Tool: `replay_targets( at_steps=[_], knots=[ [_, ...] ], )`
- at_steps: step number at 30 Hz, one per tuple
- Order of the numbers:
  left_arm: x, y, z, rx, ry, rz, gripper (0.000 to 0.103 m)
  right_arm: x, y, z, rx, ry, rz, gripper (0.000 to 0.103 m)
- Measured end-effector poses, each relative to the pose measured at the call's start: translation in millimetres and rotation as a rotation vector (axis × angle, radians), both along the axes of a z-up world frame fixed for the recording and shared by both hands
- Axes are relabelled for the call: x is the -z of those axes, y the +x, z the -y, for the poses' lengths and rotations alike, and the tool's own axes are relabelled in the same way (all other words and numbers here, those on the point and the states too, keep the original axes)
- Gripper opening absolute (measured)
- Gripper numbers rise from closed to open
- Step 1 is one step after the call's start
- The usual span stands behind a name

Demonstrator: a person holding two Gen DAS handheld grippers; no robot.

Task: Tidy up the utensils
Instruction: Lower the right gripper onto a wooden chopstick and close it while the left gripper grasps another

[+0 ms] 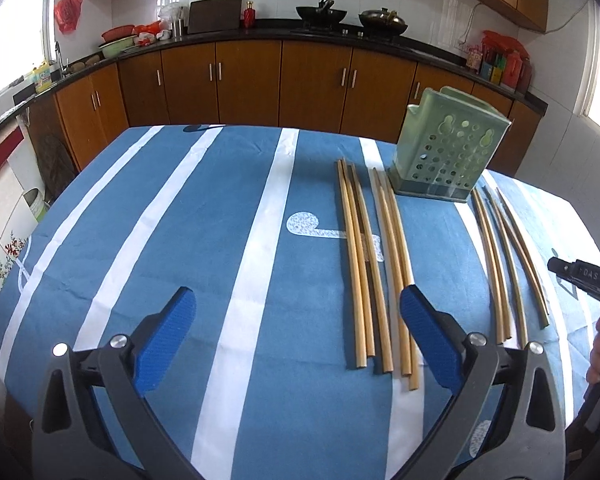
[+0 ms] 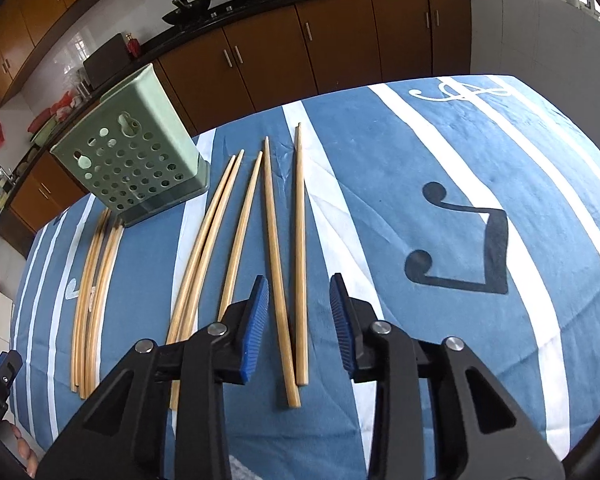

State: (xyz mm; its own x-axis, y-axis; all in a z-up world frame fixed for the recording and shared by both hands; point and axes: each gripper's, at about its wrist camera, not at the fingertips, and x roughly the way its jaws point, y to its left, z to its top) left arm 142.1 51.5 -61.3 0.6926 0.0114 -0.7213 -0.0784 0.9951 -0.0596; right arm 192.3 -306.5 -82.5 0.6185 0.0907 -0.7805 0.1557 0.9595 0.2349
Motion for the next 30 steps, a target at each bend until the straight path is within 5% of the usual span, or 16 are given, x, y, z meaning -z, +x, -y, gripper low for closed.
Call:
replay_targets(
  at_steps=[7,11,18,22,30],
  knots=[
    [10,18,-3,0.012,-0.004,-0.055,0.094,17,20,-1,-0.008,-0.022,-0.047,0.022],
    [16,26,0,0.043,-0.019,-0.084,0.073,23,19,0,-0.001,-0.061,-0.053,0.008],
    [28,48,13,0.136,-0.050,-0.144,0.030,23,15,17,0.037,-0.042,-0.044,0.007],
    [30,60,22,0.185,-0.095,-0.169,0.027,23,15,12,0.024,-0.085,-0.037,0.007],
    [39,75,32,0.188,-0.061,-0.205,0.016,23,15,11,0.018,-0.089,-0.031,0.007]
  ],
)
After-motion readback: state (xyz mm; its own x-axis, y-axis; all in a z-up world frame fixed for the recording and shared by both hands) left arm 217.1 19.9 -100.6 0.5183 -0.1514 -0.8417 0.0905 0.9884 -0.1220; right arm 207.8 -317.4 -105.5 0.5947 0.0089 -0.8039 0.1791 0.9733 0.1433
